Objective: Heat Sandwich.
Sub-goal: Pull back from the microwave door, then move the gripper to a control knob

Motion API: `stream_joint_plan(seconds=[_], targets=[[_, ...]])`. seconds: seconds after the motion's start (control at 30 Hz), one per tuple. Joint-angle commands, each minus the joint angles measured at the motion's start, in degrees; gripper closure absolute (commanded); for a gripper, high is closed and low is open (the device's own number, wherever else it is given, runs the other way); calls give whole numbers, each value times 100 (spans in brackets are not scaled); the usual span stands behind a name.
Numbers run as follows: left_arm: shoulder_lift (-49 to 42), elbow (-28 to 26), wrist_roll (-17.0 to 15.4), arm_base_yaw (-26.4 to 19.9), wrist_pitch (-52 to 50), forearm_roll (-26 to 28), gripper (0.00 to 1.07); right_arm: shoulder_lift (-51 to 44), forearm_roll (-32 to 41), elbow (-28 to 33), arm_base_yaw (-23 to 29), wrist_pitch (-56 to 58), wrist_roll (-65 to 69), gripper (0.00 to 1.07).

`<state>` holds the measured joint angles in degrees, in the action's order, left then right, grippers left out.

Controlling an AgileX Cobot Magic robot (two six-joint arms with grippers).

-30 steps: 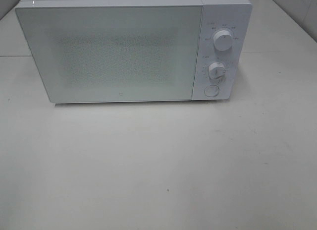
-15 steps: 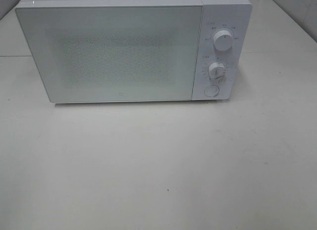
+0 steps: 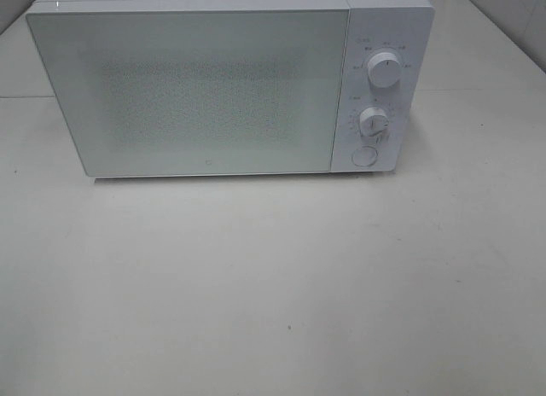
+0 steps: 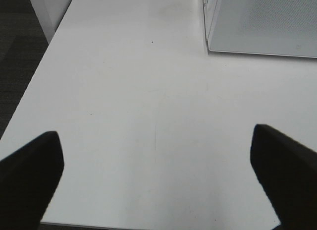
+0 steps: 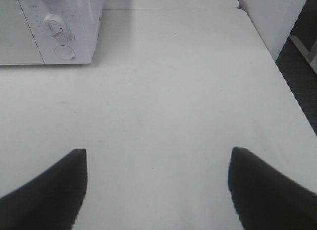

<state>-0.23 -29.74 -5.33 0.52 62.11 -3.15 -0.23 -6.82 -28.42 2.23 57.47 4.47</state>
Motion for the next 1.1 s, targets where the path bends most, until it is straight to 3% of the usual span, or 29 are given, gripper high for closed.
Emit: stream_joint_plan(seconds=[0.03, 0.43, 1.1], targets=[[-132, 0, -6, 29, -69, 23, 9, -160, -11, 6, -17, -34, -34, 32], [-132, 0, -6, 29, -69, 23, 9, -63, 40, -183, -17, -132, -34, 32], [-132, 0, -6, 29, -69, 23, 9, 1782, 143, -332, -17, -2086, -34, 32]])
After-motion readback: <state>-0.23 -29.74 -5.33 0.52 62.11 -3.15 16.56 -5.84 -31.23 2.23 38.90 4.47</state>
